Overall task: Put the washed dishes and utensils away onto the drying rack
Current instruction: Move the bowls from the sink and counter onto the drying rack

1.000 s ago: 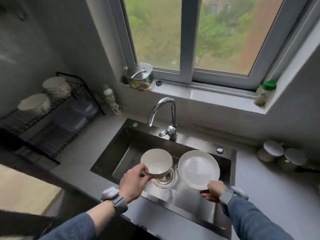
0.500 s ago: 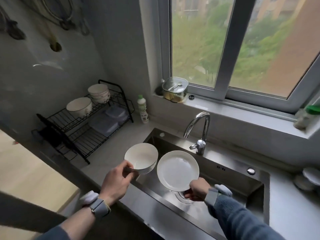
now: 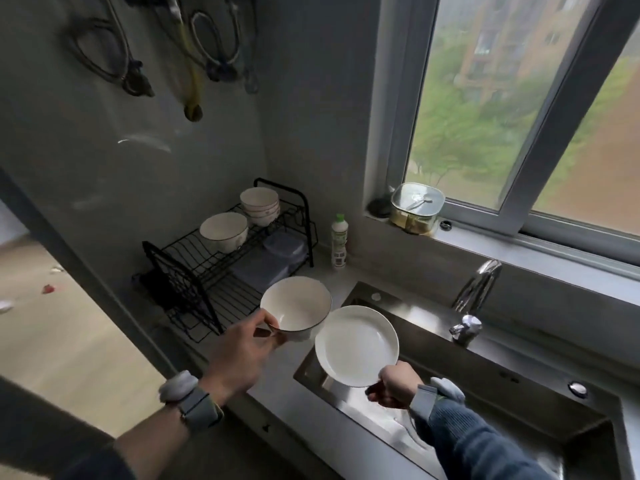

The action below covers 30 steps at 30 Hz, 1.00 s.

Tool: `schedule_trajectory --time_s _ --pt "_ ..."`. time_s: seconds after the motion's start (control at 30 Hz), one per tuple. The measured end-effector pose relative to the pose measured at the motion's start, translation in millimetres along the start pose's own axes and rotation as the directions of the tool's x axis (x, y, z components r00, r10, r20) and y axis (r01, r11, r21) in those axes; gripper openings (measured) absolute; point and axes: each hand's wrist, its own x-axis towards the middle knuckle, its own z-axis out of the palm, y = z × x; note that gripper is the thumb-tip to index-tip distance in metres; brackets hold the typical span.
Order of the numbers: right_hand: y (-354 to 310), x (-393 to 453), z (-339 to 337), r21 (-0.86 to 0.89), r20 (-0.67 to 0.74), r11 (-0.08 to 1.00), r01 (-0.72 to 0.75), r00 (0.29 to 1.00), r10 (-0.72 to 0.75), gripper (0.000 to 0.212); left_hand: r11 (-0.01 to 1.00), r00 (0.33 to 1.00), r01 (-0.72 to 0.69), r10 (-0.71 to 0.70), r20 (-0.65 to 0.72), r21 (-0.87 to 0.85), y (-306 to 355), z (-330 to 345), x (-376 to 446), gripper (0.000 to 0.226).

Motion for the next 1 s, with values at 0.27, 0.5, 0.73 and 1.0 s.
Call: schedule_trajectory --time_s 0.27,0.5,0.73,1.0 --pt "-46 0 48 -0.031 0.048 0.996 0.083 0.996 -0.081 0.027 0.999 0.991 -0.005 0.012 -0.13 0.047 -11 -53 41 0.019" --pt "-87 11 71 -0.072 0.093 0.986 0.152 0.985 -0.146 0.025 0.996 0.97 0.014 0.007 -0.244 0.086 -15 -94 76 0.021" --pt "-108 15 93 -0.133 0.1 0.976 0.172 0.982 -0.159 0.023 0.989 0.958 0.044 -0.001 -0.286 0.142 -42 -127 137 0.024" --pt "-133 33 124 -0.136 0.063 0.977 0.165 0.985 -0.157 0.027 0.989 0.955 0.096 -0.061 -0.289 0.111 -96 -147 216 0.023"
